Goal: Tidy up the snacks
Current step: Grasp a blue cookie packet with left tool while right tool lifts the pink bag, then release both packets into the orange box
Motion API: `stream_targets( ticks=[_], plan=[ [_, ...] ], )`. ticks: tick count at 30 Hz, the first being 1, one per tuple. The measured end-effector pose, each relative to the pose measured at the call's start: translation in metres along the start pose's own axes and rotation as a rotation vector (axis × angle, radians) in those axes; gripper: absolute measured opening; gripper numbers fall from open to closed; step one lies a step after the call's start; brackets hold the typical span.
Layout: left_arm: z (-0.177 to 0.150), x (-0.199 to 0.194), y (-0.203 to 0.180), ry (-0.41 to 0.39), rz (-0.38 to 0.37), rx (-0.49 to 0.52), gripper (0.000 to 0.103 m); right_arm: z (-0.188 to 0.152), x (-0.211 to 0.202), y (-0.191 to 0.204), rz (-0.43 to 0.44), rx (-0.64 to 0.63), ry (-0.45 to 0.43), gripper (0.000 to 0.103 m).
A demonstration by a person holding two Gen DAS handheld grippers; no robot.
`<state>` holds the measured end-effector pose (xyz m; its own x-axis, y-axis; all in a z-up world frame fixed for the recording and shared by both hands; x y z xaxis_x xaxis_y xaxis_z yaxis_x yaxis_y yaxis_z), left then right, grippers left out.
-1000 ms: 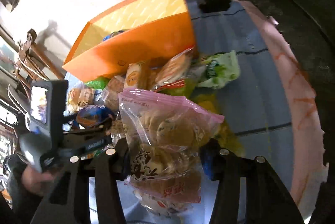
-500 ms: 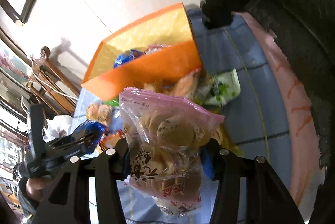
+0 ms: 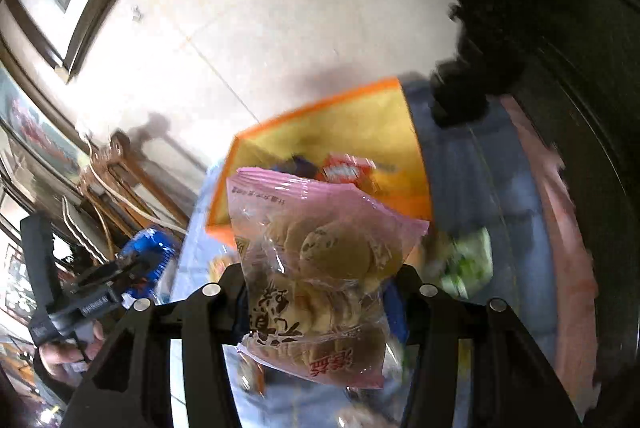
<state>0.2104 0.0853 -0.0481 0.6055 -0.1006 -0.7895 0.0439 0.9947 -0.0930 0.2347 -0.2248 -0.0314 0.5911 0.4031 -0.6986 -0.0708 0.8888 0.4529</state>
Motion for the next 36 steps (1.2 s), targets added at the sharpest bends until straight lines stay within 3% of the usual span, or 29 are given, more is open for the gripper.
stream_targets(
  ticks=[3,6,12,16,17,18,19,20,24,28,31,34,36],
  plan=[
    [0.044,0.02,0.002,0.057,-0.037,-0.01,0.064,0.039,0.03,0.003,0.022,0.024,0.07,0.052],
    [0.078,0.046,0.001,0.099,0.015,-0.004,0.064,0.067,0.059,0.003,-0.006,0.027,0.133,0.052],
    [0.111,0.089,-0.005,0.117,0.09,0.036,0.064,0.096,0.11,-0.004,-0.04,0.048,0.245,0.052],
    [0.118,0.11,-0.009,0.142,0.06,0.016,0.064,0.097,0.131,-0.002,-0.064,0.025,0.286,0.053],
    [0.119,0.116,-0.012,0.147,0.062,0.023,0.065,0.097,0.135,-0.001,-0.08,0.02,0.294,0.06],
    [0.12,0.12,-0.014,0.148,0.062,0.037,0.068,0.095,0.143,0.001,-0.105,-0.029,0.314,0.09],
    [0.119,0.123,-0.014,0.149,0.06,0.051,0.083,0.093,0.144,0.007,-0.124,-0.07,0.318,0.1],
    [0.118,0.124,-0.015,0.149,0.07,0.068,0.099,0.089,0.145,0.012,-0.15,-0.115,0.316,0.099],
    [0.092,0.111,0.0,0.097,0.167,0.109,0.099,0.057,0.13,0.014,-0.187,-0.189,0.322,0.099],
    [0.041,0.091,0.037,0.096,0.177,0.044,0.099,-0.018,0.124,0.008,-0.21,-0.226,0.354,0.099],
    [-0.01,0.084,0.068,0.142,0.241,-0.004,0.099,-0.068,0.146,0.003,-0.247,-0.234,0.338,0.099],
    [-0.064,0.081,0.095,0.234,0.287,-0.039,0.099,-0.085,0.166,-0.004,-0.248,-0.185,0.291,0.099],
    [-0.098,0.073,0.109,0.254,0.321,-0.086,0.099,-0.09,0.173,-0.007,-0.245,-0.146,0.274,0.099]
  ],
)
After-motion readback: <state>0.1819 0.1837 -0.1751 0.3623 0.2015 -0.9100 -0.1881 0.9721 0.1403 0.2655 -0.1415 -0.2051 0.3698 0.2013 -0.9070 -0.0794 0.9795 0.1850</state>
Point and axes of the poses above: each gripper's, at about its wrist camera, not at the fingertips, and x roughly the way its jaws point, y to its left, z to its top, the point moved 2 cm from there along x, roughly the way its jaws point, and after that the axes turned 5 degrees about -y, right-handed, at the moved point
